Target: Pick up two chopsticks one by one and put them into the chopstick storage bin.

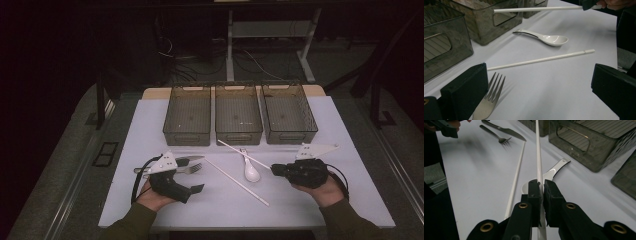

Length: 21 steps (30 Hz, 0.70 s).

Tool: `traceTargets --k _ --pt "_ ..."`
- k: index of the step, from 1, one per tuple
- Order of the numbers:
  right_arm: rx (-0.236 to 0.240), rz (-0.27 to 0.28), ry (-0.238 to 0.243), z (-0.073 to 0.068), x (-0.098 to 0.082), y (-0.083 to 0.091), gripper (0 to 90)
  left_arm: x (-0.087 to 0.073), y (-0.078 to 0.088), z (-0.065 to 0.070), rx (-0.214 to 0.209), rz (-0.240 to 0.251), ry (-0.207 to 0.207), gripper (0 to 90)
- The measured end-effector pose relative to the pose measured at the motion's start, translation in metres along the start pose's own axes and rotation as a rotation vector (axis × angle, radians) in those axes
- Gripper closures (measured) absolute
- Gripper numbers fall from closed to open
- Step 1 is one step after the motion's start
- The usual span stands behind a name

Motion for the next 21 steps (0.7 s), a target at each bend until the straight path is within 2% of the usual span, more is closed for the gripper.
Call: traceTargets --k 8,21 --pt "-0.025 0.019 -0.001 0.007 0.013 0.001 84.1 0.0 0.0 0.0 0.003 0.001 0.003 0.0" --pt "-0.062 0.033 -0.009 0.021 0.037 -0.014 84.1 -0.001 0.0 -0.001 0.002 0.0 0.006 0.0"
Point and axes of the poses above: each handheld gripper's, and its own axes: y roughly backward along the jaws, x roughly out of its top, z roughly to its right, the point moved 6 cm from there along -y, roughly forward along the jaws, and after that the axes turned 7 degrees about -x, right-handed, at the moved point
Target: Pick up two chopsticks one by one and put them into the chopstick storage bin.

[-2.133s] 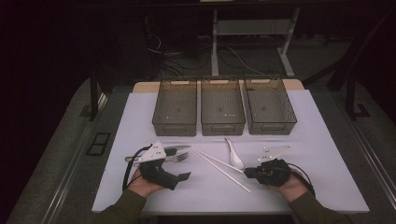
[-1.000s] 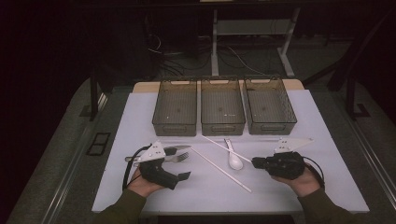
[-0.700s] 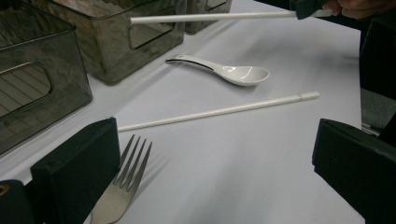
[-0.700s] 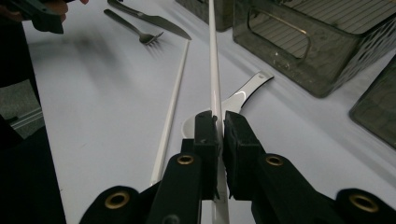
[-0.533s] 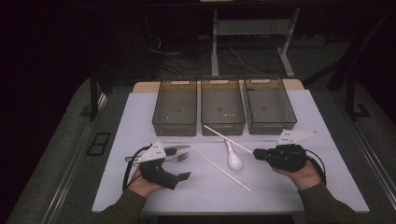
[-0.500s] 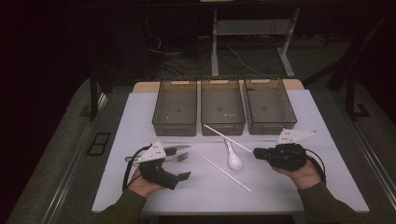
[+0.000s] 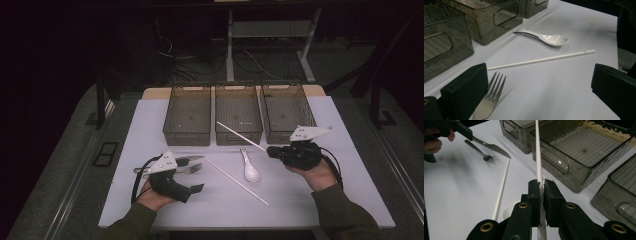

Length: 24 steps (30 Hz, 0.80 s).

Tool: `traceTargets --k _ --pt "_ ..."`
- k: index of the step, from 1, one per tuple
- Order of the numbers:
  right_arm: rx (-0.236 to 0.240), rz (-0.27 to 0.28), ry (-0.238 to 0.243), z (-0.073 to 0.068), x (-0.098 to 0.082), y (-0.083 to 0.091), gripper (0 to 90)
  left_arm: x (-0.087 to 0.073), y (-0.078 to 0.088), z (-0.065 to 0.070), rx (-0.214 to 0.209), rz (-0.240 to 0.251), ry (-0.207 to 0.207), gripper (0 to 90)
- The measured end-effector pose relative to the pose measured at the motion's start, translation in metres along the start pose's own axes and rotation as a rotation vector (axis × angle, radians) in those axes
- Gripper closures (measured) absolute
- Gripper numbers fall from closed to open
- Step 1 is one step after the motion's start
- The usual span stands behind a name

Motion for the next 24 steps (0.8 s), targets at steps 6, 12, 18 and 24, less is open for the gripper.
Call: traceTargets --k 6,12,18,24 --pt "-0.005 0.005 -0.004 0.002 0.008 -0.006 84.1 0.0 0.0 0.0 0.002 0.006 0.004 0.0" --pt "-0.011 0.003 -0.001 0.003 0.019 -0.015 84.1 0.0 0.001 -0.002 0.016 0.005 0.012 0.0" --pt "-0.028 0.001 -0.002 0.006 0.027 -0.024 84.1 0.0 0.001 -0.002 0.02 0.002 0.004 0.0" --pt "-0.028 0.005 -0.015 0.007 0.038 -0.036 84.1 0.0 0.0 -0.001 0.017 -0.001 0.006 0.0"
Point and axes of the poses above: each handheld gripper's, and its own axes: y roughly backward along the jaws, x roughly out of its top, z roughly to its right, the point moved 6 cm from there along -y, roughly forward along the jaws, and after that the axes turned 7 degrees about -x, right-handed, at the moved point
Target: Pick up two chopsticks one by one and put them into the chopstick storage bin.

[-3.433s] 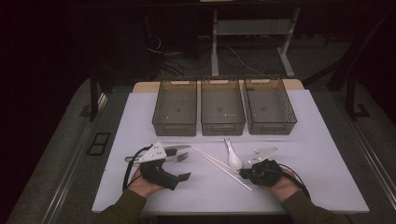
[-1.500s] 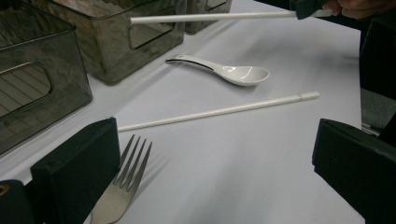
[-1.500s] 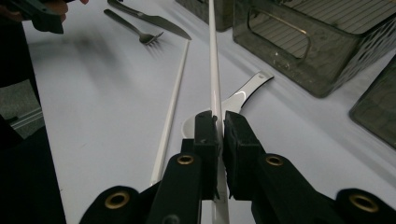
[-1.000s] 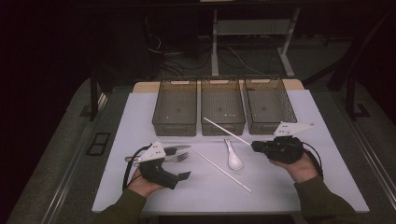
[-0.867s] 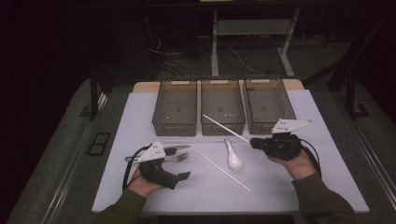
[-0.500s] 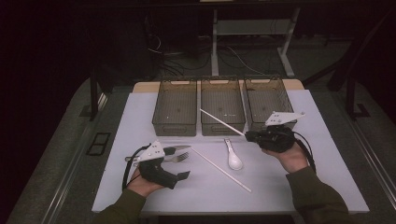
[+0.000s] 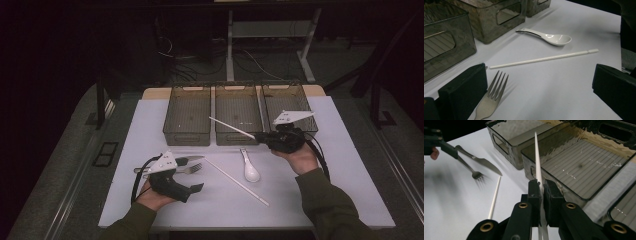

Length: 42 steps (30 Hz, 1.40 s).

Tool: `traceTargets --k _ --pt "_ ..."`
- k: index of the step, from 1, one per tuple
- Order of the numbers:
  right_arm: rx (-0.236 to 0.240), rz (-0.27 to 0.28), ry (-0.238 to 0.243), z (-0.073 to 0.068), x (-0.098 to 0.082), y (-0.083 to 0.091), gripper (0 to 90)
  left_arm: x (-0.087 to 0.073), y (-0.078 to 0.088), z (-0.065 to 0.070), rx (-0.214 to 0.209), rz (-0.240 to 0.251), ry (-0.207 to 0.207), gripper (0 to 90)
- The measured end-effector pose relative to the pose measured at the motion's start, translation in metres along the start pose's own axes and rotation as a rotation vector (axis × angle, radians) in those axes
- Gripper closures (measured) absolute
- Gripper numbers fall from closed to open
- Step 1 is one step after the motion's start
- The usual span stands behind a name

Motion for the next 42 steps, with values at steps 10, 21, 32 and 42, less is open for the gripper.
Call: traceTargets --k 10,21,32,42 --pt "-0.006 0.002 0.006 -0.006 0.023 -0.022 84.2 0.0 0.0 0.001 -0.005 0.003 -0.001 0.0" --pt "-0.025 0.0 0.018 -0.014 0.052 -0.046 84.2 0.0 0.0 0.001 -0.01 0.001 -0.006 0.0" --pt "-0.03 -0.018 0.005 -0.022 0.07 -0.073 84.1 0.001 -0.001 0.001 -0.012 0.002 -0.003 0.0" --pt "-0.025 -0.043 0.003 -0.032 0.086 -0.104 84.1 0.001 -0.001 0.001 -0.012 0.003 -0.01 0.0"
Point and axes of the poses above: each handheld gripper's, and its own axes: y roughly backward along the jaws, x roughly out of its top, z roughly to its right, the point moved 6 cm from there along -y, roughly forward along the jaws, and after that the axes turned 7 degrees about -x, right-handed, at the moved point
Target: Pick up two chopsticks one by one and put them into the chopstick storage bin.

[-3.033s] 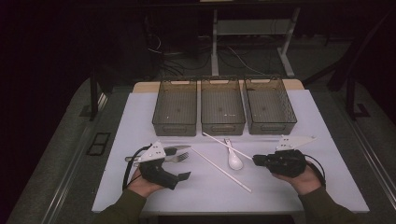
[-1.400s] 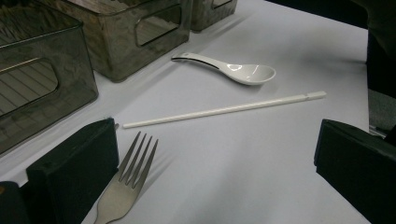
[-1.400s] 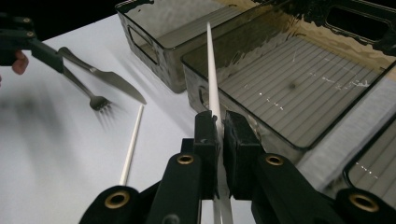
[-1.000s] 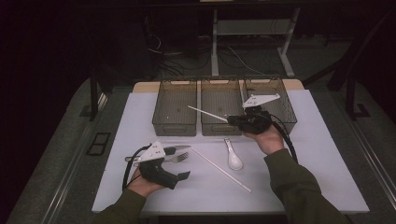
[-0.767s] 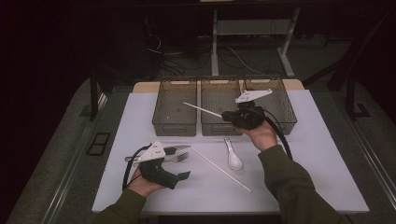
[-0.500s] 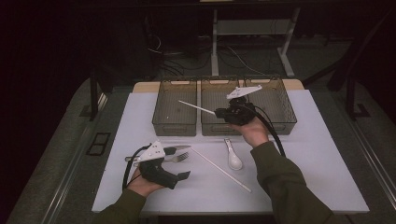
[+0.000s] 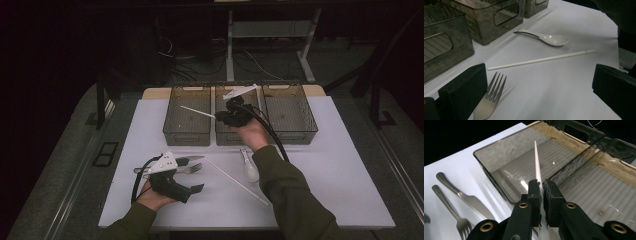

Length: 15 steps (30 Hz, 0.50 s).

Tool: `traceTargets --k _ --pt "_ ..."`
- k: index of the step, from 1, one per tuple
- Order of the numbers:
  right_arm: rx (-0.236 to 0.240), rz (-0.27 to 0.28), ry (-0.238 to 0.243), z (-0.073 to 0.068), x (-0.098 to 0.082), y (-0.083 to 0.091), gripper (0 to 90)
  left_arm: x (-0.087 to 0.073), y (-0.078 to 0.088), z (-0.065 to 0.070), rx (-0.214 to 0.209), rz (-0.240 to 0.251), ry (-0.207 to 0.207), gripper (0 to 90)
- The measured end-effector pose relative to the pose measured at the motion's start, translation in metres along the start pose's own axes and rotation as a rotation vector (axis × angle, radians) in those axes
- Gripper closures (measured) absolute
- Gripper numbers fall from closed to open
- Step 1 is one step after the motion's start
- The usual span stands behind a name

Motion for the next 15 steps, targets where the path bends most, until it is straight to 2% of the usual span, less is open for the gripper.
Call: traceTargets --k 9,15 --pt "-0.006 -0.04 0.006 -0.01 0.01 -0.029 84.1 0.0 -0.001 0.0 -0.003 0.003 -0.001 0.0" --pt "-0.028 -0.063 0.005 -0.011 0.014 -0.039 84.0 0.0 -0.001 0.001 -0.006 0.003 0.005 0.0"
Point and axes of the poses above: each handheld gripper's, and its own axes: y roughly backward along the jaws, x roughly out of its top, z roughly to its right, the point moved 6 cm from there along -y, roughly forward along the jaws, and after that the axes turned 7 degrees about -x, right-handed, at the moved point
